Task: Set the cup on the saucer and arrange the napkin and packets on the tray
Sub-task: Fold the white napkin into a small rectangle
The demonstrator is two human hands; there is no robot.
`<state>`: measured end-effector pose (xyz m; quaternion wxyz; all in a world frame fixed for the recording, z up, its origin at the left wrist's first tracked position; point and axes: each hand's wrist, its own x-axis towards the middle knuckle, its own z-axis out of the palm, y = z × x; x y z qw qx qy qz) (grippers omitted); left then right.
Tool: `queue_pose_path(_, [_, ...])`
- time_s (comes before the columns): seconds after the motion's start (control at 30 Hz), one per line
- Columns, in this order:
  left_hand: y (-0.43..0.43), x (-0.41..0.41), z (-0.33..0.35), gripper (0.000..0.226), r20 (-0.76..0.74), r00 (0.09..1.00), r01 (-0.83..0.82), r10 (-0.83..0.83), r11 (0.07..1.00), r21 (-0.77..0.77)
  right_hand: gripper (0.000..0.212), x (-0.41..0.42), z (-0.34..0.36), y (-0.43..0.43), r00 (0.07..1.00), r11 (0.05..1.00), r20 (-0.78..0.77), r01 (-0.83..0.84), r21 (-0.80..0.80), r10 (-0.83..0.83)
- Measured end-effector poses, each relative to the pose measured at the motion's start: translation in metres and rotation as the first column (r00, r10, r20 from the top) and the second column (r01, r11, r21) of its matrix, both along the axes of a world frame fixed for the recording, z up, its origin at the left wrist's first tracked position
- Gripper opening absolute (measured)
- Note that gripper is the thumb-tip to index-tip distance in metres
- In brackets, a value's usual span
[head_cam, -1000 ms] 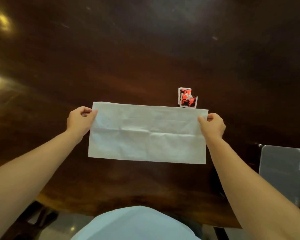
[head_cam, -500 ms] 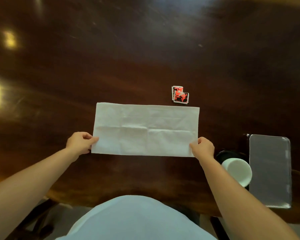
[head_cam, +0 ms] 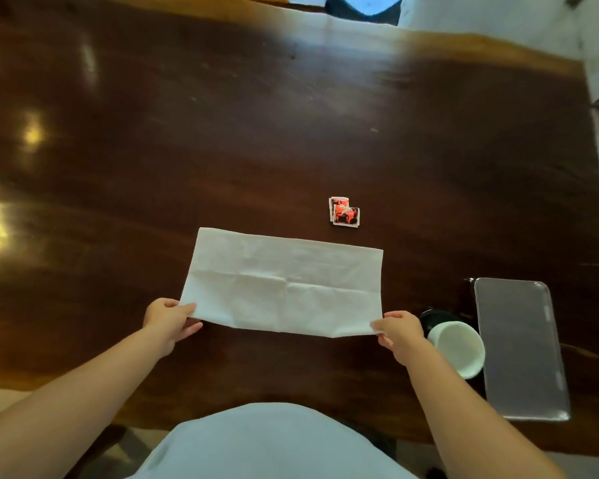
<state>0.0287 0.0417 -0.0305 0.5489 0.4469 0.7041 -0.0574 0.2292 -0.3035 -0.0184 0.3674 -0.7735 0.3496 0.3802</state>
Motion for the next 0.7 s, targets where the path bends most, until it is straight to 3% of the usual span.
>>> queue_pose_path(0.17, [0.013,0.006,0.015,0.033,0.022,1.000,0.012,-0.012,1.000,-0.014,0.017,0.002,0.009,0.003,0.985,0.985,-0.129,0.130,0.110,-0.116])
queue_pose_path(0.3, [0.024,0.019,0.035,0.017,0.093,0.992,0.081,-0.087,0.994,0.067,0.020,0.008,0.011,0.003,0.980,0.971,-0.077,0.191,0.146,-0.181])
queue_pose_path(0.4, [0.028,0.035,0.053,0.009,0.103,0.965,0.218,-0.241,0.956,0.198,0.026,0.017,0.024,0.011,0.973,0.958,0.005,0.227,0.177,-0.232])
queue_pose_path(0.57, [0.013,0.075,0.091,0.011,0.230,0.885,0.305,-0.405,0.877,0.370,0.041,0.032,0.058,0.044,0.944,0.977,0.312,0.039,0.212,-0.105])
queue_pose_path(0.7, [-0.023,0.105,0.124,0.017,0.249,0.747,0.425,-0.617,0.731,0.534,0.014,0.034,0.096,0.076,0.927,0.935,0.375,-0.125,0.332,-0.010])
